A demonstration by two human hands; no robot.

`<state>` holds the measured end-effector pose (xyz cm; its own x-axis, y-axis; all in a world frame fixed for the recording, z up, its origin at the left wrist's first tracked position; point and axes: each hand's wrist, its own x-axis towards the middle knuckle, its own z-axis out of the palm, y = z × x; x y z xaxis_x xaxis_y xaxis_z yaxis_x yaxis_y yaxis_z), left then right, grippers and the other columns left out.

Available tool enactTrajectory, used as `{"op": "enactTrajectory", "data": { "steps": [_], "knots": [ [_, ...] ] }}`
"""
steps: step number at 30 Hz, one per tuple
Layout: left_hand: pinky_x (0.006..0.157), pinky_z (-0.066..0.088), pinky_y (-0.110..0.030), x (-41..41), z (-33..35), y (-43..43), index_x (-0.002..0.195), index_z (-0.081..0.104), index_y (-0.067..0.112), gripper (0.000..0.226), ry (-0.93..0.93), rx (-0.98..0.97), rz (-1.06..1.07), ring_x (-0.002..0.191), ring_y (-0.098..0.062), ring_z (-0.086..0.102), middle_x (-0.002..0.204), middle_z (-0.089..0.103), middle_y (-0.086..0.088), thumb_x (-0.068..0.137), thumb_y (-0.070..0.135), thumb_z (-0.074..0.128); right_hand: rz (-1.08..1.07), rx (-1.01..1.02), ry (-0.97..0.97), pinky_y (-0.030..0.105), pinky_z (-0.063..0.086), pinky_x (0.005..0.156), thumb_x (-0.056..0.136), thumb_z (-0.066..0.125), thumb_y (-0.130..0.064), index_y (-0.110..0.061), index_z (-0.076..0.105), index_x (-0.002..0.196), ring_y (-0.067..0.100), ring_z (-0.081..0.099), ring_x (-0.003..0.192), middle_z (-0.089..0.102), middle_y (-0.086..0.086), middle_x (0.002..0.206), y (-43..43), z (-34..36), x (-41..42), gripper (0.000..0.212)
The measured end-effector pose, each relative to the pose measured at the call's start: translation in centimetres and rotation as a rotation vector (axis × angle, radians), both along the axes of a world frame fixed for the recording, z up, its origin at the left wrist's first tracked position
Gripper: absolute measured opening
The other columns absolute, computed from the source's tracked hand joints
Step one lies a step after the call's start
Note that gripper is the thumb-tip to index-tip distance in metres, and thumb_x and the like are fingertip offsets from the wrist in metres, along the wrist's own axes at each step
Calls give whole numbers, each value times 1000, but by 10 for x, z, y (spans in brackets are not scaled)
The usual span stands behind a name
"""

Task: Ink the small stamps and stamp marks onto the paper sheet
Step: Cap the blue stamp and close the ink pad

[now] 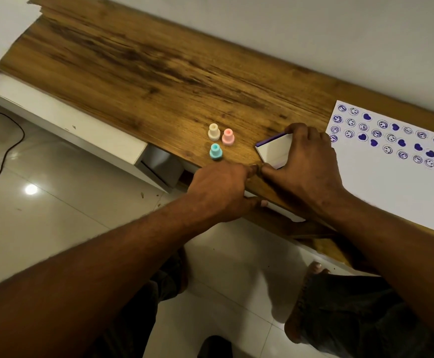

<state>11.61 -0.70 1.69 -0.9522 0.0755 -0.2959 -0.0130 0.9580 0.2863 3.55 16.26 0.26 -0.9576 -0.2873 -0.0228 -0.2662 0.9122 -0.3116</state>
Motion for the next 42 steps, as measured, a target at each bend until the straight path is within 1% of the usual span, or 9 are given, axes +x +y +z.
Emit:
{"op": "enactTrajectory", "data": {
  "steps": [8, 12, 14, 17, 22, 27, 31, 35, 42],
  "knots": [
    [69, 46, -30, 0, 2, -1, 149, 49, 42, 72, 2, 2, -6, 98, -11, 63, 101, 70, 11, 87, 75, 63, 64, -14, 13, 48, 52, 99, 66, 73, -78, -18, 43, 142, 34, 54, 124, 57, 11, 138, 5, -6, -3, 101],
    [64, 48, -28, -1, 1, 1, 129, 66, 38, 58, 73, 22, 67, 84, -6, 62, 85, 65, 16, 85, 75, 64, 294, -82, -123, 46, 48, 100, 57, 69, -76, -20, 37, 149, 31, 49, 128, 52, 7, 143, 18, -3, -21, 112],
    [65, 50, -31, -1, -2, 3, 129, 64, 31, 65, 151, -10, 106, 84, -9, 62, 86, 65, 13, 84, 77, 63, 388, -106, -178, 43, 47, 102, 55, 70, -74, -23, 32, 153, 29, 46, 131, 48, 6, 147, 27, -2, -30, 116],
    [58, 39, -29, -2, -8, 7, 136, 57, 25, 75, 198, 1, 134, 85, -11, 62, 86, 66, 10, 83, 78, 63, 462, -122, -194, 38, 44, 103, 56, 73, -72, -24, 30, 154, 27, 46, 132, 46, 5, 148, 35, -5, -37, 117],
    [54, 37, -24, -5, -13, 11, 145, 52, 23, 84, 167, 151, 149, 82, -7, 63, 88, 68, 13, 82, 78, 64, 501, -138, -173, 39, 44, 104, 59, 71, -73, -21, 30, 154, 27, 47, 133, 47, 7, 149, 39, -7, -38, 116],
    [52, 31, -16, -6, -17, 16, 146, 55, 23, 86, 200, 243, 148, 61, 9, 45, 69, 48, 21, 81, 78, 66, 493, -140, -159, 35, 44, 101, 60, 71, -75, -24, 30, 153, 26, 49, 131, 49, 6, 148, 40, -10, -38, 114],
    [52, 30, -15, -7, -21, 16, 147, 54, 21, 89, 209, 233, 123, 62, 8, 44, 78, 61, 17, 81, 79, 66, 504, -106, -150, 40, 47, 101, 60, 73, -74, -26, 29, 154, 27, 50, 130, 50, 6, 147, 41, -11, -40, 114],
    [51, 31, -16, -8, -21, 16, 146, 55, 21, 87, 195, 239, 126, 61, 8, 46, 68, 48, 20, 81, 79, 65, 516, -68, -143, 46, 49, 103, 60, 73, -75, -25, 31, 154, 28, 50, 130, 51, 7, 147, 40, -10, -43, 115],
    [52, 32, -16, -9, -24, 14, 143, 56, 23, 82, 184, 270, 144, 62, 6, 49, 73, 54, 18, 82, 76, 67, 538, -61, -145, 50, 48, 104, 58, 68, -78, -24, 33, 155, 29, 48, 133, 50, 6, 150, 38, -6, -43, 116]
  ]
}}
